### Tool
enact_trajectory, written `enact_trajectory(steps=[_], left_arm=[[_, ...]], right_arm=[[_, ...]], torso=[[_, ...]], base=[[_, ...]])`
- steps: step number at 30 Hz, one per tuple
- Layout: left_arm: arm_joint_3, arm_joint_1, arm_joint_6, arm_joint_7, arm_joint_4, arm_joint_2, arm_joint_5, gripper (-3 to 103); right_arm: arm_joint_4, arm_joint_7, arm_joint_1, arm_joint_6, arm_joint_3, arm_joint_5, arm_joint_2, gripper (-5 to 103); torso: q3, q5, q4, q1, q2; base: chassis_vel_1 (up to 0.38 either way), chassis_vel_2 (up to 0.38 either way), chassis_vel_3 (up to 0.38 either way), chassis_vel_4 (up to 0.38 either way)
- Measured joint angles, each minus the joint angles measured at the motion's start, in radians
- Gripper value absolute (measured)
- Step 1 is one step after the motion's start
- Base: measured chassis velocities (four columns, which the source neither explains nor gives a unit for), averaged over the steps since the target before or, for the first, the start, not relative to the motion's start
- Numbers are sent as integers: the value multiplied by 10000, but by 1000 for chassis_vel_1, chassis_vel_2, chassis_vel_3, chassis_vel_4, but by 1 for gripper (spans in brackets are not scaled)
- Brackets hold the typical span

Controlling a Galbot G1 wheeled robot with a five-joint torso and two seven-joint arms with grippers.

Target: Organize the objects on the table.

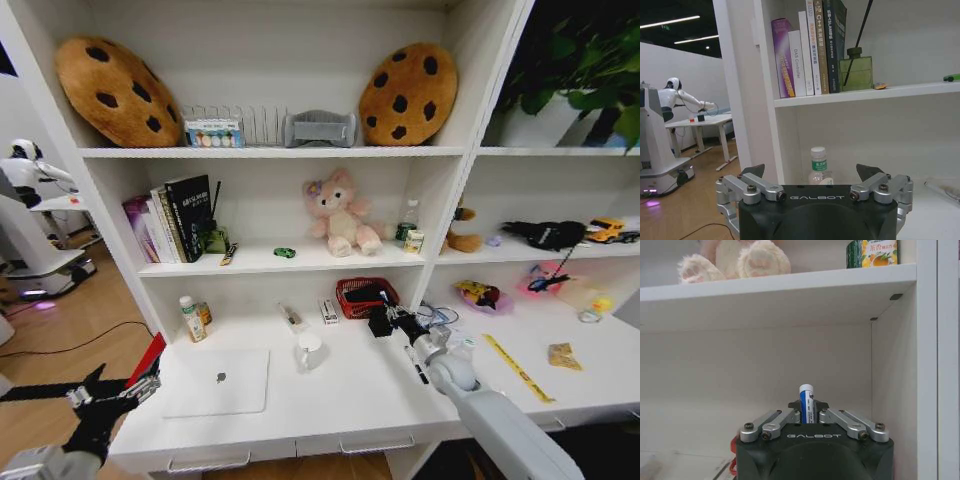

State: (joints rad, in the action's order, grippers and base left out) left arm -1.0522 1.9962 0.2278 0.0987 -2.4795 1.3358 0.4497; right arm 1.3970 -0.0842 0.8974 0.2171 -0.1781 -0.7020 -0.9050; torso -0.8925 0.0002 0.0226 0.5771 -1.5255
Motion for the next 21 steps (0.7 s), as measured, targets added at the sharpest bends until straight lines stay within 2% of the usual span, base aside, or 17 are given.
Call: enact_trajectory(steps=[1, 3, 6, 9, 21], left_arm=[[0, 0, 0, 0, 0, 0, 0, 100], [0, 0, 0, 0, 0, 0, 0, 100], [0, 0, 0, 0, 0, 0, 0, 100], [0, 0, -1, 0, 0, 0, 0, 100], [0, 0, 0, 0, 0, 0, 0, 100]], right_arm=[[0, 0, 0, 0, 0, 0, 0, 12], [-1004, -81, -810, 599, 345, 459, -302, 12], [-1237, -83, -1036, 730, 439, 516, -380, 12], [-2642, -199, -2140, 1349, 914, 1027, -817, 12], [-3716, -515, -2472, 1891, 1136, 1330, -1203, 12]], torso=[[0, 0, 0, 0, 0], [0, -1, 1, 0, 0], [0, -1, 0, 0, 0], [0, -3, -1, 0, 0], [0, -2, 0, 0, 0]], base=[[0, 0, 0, 0], [0, 0, 0, 0], [0, 0, 0, 0], [0, 0, 0, 0], [0, 0, 0, 0]])
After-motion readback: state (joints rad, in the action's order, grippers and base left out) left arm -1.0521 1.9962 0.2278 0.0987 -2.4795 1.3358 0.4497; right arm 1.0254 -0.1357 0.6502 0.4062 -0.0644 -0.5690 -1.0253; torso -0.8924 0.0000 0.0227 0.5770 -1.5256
